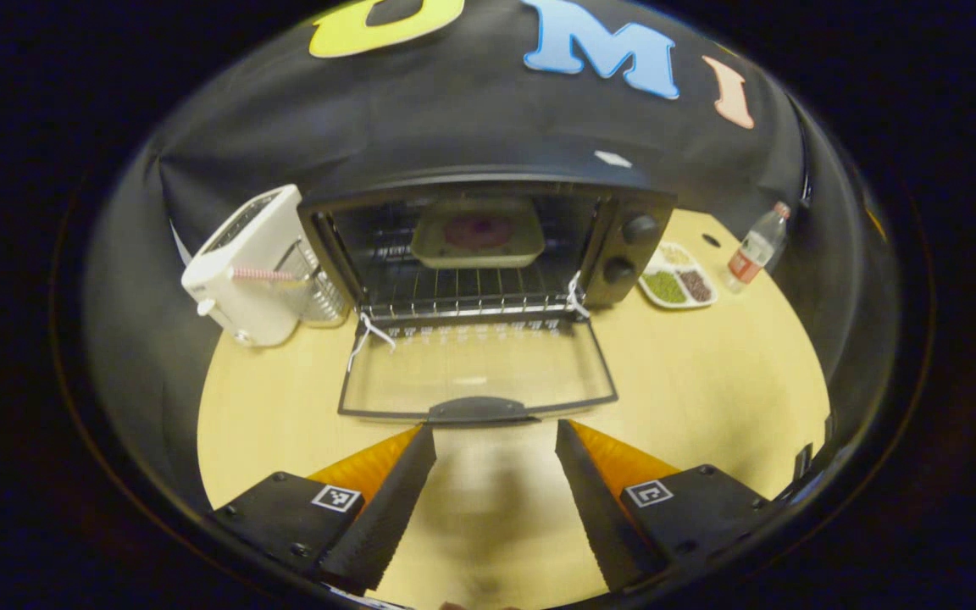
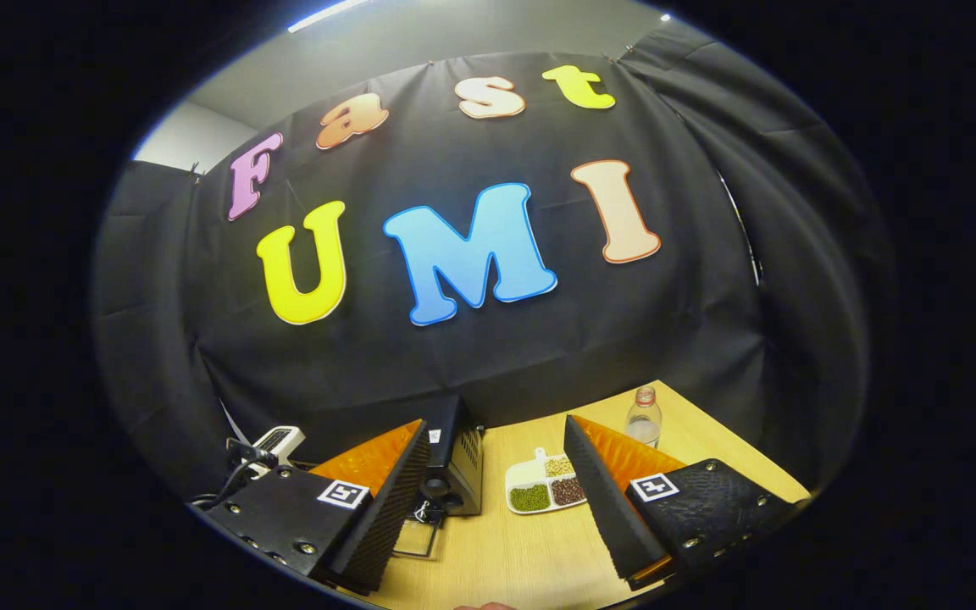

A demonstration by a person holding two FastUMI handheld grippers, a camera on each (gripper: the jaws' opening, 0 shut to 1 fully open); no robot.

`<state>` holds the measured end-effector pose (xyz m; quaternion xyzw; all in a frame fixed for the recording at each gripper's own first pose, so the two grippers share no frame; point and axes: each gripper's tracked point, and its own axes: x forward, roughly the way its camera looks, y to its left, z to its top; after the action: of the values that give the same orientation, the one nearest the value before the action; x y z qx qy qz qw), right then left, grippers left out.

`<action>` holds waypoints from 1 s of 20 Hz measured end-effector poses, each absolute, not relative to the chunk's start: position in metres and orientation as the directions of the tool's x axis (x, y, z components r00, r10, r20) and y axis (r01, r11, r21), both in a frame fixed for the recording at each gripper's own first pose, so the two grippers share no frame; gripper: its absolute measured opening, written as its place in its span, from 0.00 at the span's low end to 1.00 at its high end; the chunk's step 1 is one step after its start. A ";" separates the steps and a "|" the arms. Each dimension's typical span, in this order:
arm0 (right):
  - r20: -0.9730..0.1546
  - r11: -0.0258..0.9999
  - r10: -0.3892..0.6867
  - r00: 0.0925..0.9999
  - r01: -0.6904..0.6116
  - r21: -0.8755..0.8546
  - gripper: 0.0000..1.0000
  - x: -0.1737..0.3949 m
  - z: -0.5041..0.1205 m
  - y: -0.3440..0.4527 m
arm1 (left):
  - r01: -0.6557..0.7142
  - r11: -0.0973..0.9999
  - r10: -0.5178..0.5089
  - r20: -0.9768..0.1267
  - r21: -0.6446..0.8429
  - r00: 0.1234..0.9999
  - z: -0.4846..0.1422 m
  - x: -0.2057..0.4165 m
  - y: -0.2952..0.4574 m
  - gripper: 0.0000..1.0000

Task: Open the electric oven with the left hand, put the food in, and close the electric oven.

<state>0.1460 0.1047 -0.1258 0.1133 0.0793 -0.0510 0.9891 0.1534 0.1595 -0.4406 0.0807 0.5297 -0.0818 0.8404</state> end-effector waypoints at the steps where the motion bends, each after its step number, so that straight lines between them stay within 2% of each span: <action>1: -0.165 0.968 -0.097 0.981 0.132 0.213 0.96 0.147 -0.125 0.101 | 0.230 0.972 -0.042 -0.918 0.055 0.395 -0.454 0.150 0.165 0.94; 5: -0.174 0.962 -0.133 0.976 0.170 0.216 0.97 0.153 -0.129 0.090 | 0.213 0.976 -0.016 -0.960 0.046 0.281 -0.494 0.146 0.178 1.00; 7: -0.195 0.960 -0.131 0.972 0.174 0.221 0.96 0.157 -0.137 0.091 | 0.183 0.983 -0.017 -0.969 0.030 0.248 -0.508 0.147 0.178 0.98; 12: -0.241 0.963 -0.113 0.964 0.166 0.211 0.97 0.165 -0.147 0.095 | 0.192 0.980 0.012 -0.969 0.061 0.245 -0.527 0.165 0.177 1.00; 13: -0.241 0.965 -0.110 0.964 0.162 0.206 0.97 0.164 -0.148 0.098 | 0.186 0.981 0.011 -0.972 0.056 0.233 -0.530 0.165 0.174 0.97; 14: -0.241 0.967 -0.109 0.964 0.159 0.200 0.97 0.165 -0.147 0.099 | 0.186 0.981 0.007 -0.972 0.052 0.235 -0.532 0.170 0.172 1.00; 15: -0.241 0.969 -0.106 0.965 0.155 0.194 0.97 0.165 -0.147 0.100 | 0.185 0.982 0.005 -0.976 0.047 0.218 -0.531 0.165 0.173 0.94; 20: -0.239 0.971 -0.101 0.966 0.148 0.189 0.97 0.162 -0.144 0.103 | 0.196 0.980 -0.014 -0.968 0.037 0.250 -0.517 0.165 0.172 0.97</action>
<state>0.1623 0.1030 -0.1441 0.1032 0.1148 -0.0632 0.9860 0.1655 0.1722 -0.5172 0.0749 0.6086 -0.0669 0.7871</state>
